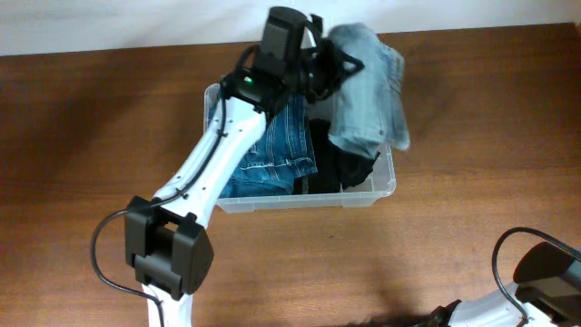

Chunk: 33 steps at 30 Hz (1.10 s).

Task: Pack container
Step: 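Lift the light-blue jeans and carry them up and right over the box, then lower the light-blue jeans into the box's right side over the black garments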

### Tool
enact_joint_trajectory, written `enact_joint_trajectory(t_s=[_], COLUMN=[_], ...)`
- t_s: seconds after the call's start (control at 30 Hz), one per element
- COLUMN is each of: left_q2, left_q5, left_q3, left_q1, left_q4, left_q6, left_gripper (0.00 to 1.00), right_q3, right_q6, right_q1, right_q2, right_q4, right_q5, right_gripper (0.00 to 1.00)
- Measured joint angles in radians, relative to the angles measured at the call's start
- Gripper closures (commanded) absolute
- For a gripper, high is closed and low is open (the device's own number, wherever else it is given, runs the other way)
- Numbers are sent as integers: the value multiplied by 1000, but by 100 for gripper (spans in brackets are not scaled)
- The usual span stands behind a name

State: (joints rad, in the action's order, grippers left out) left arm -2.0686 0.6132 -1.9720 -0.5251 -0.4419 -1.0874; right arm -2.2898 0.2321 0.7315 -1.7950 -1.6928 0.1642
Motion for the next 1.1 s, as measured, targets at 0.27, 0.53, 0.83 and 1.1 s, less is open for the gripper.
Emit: enact_joint_trajectory(t_s=[0.27, 0.53, 0.83, 1.1], left_q2=[0, 0, 0, 0], left_q5=[13, -13, -11, -11], left_q3=[-1, -3, -3, -3], left_q1=[-9, -1, 85, 207], left_q4=[-197, -367, -389, -388], left_q6=[-8, 1, 166, 391], left_gripper=[99, 45, 37, 39], right_q3=[0, 0, 0, 0], right_q6=[0, 0, 0, 0], right_q1=[0, 0, 0, 0], right_q2=[0, 0, 0, 0], right_q4=[0, 0, 0, 0], right_q5=[0, 0, 0, 0], right_gripper=[2, 2, 2, 2])
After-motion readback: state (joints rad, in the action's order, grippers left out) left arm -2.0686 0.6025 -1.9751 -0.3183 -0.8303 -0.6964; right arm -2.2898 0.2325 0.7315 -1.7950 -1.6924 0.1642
